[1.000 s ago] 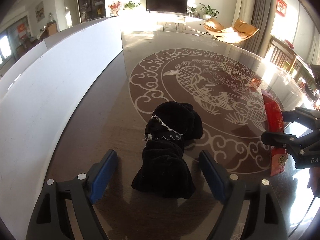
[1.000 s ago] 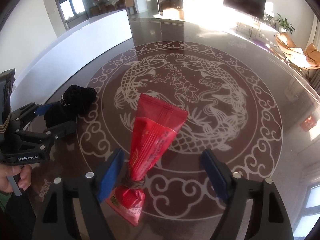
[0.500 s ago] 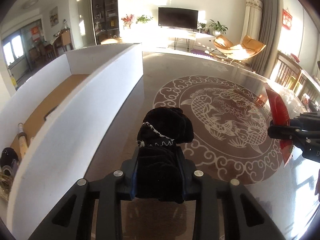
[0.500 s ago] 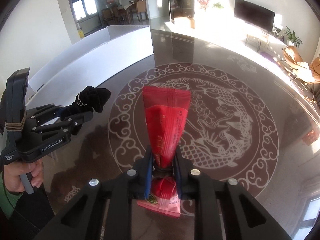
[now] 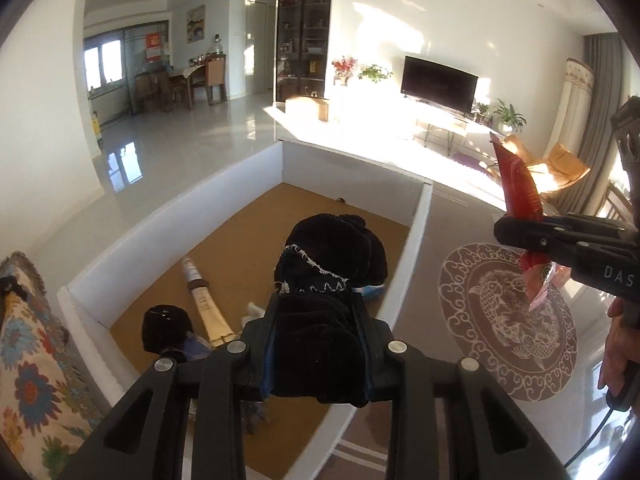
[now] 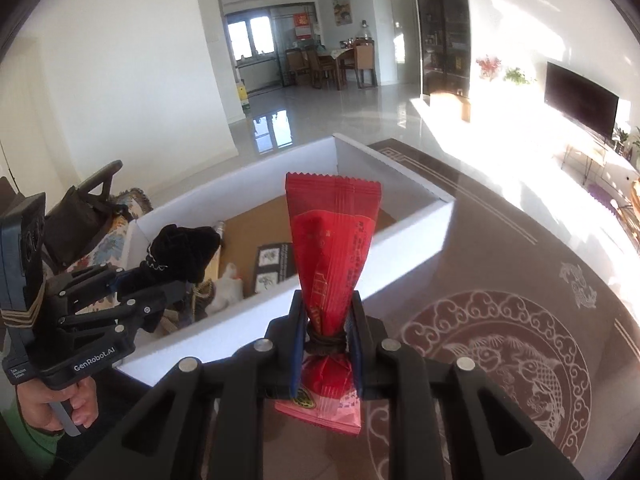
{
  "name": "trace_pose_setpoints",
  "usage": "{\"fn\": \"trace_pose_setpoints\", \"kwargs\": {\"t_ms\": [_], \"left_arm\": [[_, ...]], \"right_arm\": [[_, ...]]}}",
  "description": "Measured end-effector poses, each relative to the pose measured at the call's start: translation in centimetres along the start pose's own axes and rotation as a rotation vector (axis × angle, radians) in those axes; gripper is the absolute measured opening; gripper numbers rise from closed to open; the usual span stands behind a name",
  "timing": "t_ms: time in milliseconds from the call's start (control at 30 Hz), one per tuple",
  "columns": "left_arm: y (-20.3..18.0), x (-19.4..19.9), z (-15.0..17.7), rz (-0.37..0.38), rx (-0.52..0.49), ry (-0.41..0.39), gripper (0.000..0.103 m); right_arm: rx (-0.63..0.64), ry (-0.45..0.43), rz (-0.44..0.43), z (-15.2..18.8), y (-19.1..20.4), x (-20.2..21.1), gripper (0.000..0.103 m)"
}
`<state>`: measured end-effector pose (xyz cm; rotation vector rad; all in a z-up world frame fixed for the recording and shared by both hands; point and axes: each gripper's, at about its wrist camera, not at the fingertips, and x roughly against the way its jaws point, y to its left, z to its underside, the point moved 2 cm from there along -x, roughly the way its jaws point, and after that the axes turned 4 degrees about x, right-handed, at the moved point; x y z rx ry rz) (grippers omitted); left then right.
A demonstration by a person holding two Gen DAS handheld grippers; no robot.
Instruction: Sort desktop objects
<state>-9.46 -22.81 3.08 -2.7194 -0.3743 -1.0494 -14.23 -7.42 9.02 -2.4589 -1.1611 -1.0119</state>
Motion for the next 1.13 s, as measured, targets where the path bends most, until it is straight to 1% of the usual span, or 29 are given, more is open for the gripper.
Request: {"fn": "trace_pose_setpoints", "kwargs": {"t_ms": [100,167,200,267,300,333,367,400,433,500,533,600,667,733,800,867,900,933,967,1033,1067,1133], "left_arm": [[4.3,-2.0,-0.7,-0.062,0.062,0.064,0.031],[6.2,-3.6,-0.4,-0.084,0.093,0.128,0.032],[6.8,-4.4,-0.1,-0.091,0.106,0.153,0.034],[7.7,-5.5,0.5,-0.111,0.127,0.206,0.039],[8.0,-5.8,0.8,-0.117,0.143,0.222,0.05],[8.2,-5.8,1.0,-0.121,0.157,0.224,0.068],[8.4,-5.6,1.1,-0.127,0.17,0.212,0.076],[8.5,-5.3,1.1,-0.142,0.181,0.195,0.085],[8.7,-5.0,1.0,-0.158,0.187,0.184,0.087],[8.9,-4.7,0.5,-0.161,0.198,0.182,0.087],[8.8,-4.6,0.3,-0.161,0.201,0.188,0.087],[8.5,-4.2,-0.3,-0.183,0.199,0.194,0.088],[8.2,-3.4,-1.0,-0.222,0.202,0.163,0.088],[8.0,-2.1,-1.5,-0.264,0.211,0.119,0.088],[7.5,-1.5,-2.1,-0.314,0.214,0.086,0.088],[7.6,-1.1,-2.3,-0.344,0.231,0.077,0.088],[7.7,-0.9,-2.4,-0.33,0.248,0.08,0.09],[7.8,-0.6,-2.4,-0.304,0.267,0.08,0.103],[7.9,-0.3,-2.3,-0.291,0.292,0.062,0.103],[8.1,0.6,-2.0,-0.324,0.345,0.016,0.103],[8.1,0.8,-1.9,-0.317,0.361,0.007,0.103],[7.7,1.0,-2.1,-0.301,0.359,0.012,0.103]], "right_arm": [[0.033,-0.004,-0.074,-3.8,3.9,-3.6,0.02],[0.049,0.032,-0.126,-5.6,6.4,-6.8,0.02],[0.058,0.059,-0.138,-6.1,7.6,-8.6,0.02],[0.066,0.126,-0.155,-6.6,9.4,-12.0,0.021],[0.064,0.184,-0.166,-6.6,10.1,-13.8,0.022],[0.059,0.248,-0.164,-6.3,10.6,-15.6,0.032],[0.06,0.297,-0.154,-6.0,11.0,-16.9,0.06],[0.073,0.321,-0.139,-5.7,11.1,-17.7,0.074],[0.093,0.32,-0.117,-5.4,11.1,-17.9,0.084],[0.127,0.298,-0.077,-6.0,11.4,-17.4,0.084],[0.124,0.289,-0.076,-6.3,10.8,-16.8,0.085],[0.114,0.275,-0.069,-7.1,10.3,-15.7,0.09],[0.122,0.267,-0.032,-7.8,9.9,-14.8,0.097],[0.131,0.269,0.006,-8.1,9.3,-14.2,0.098],[0.128,0.273,0.022,-8.3,8.6,-13.7,0.098],[0.117,0.267,0.026,-8.1,7.9,-13.2,0.098],[0.111,0.264,0.029,-7.9,7.6,-13.0,0.098],[0.105,0.263,0.029,-7.7,7.2,-12.9,0.098],[0.099,0.262,0.028,-7.5,6.9,-12.8,0.098],[0.09,0.262,0.031,-7.1,6.4,-12.6,0.098],[0.087,0.263,0.032,-6.9,6.2,-12.6,0.098],[0.087,0.267,0.032,-6.6,5.8,-12.5,0.098]]}}
